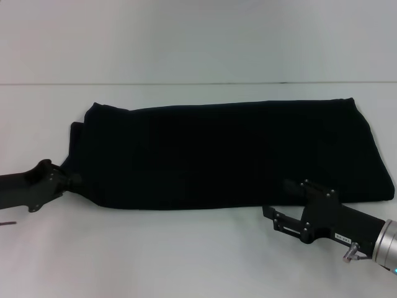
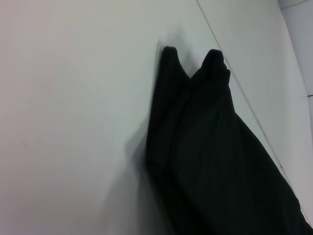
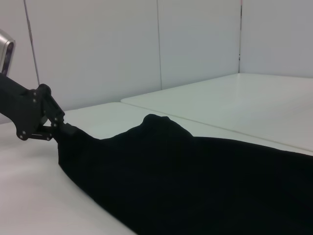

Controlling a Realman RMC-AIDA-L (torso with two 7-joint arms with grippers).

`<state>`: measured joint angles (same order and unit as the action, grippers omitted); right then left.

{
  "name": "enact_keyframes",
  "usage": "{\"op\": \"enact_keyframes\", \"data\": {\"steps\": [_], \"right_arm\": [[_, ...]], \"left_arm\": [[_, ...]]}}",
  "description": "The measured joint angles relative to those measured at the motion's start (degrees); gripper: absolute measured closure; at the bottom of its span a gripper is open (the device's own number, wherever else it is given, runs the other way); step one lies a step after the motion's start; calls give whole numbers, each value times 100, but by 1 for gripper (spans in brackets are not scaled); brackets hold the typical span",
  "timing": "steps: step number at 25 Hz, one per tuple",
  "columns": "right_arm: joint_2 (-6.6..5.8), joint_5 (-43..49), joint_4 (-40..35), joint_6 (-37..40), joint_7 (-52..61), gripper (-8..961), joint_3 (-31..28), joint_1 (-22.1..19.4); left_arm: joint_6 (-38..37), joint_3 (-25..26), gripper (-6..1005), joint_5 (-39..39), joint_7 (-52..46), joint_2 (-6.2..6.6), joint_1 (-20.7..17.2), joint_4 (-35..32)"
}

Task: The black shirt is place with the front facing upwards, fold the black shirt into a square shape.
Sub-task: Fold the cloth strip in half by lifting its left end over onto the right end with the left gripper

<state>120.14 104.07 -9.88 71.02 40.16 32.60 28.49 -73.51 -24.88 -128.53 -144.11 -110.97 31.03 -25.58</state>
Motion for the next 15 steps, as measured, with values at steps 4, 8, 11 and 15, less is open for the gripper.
{"op": "enact_keyframes", "data": {"steps": [4, 8, 11, 15], "right_arm": [[0, -21, 5, 32, 0, 223, -16, 0], [0, -31, 5, 54, 0, 166, -40, -1], [0, -40, 2, 61, 0, 169, -53, 3], [0, -47, -5, 80, 17, 169, -59, 18]], "left_arm": [[37, 89, 964, -2, -38, 74, -42, -8], [29, 213, 963, -42, -51, 182, -117, -60], [28, 269, 963, -48, -76, 253, -180, -108], [37, 396, 962, -64, -105, 376, -285, -241]]}}
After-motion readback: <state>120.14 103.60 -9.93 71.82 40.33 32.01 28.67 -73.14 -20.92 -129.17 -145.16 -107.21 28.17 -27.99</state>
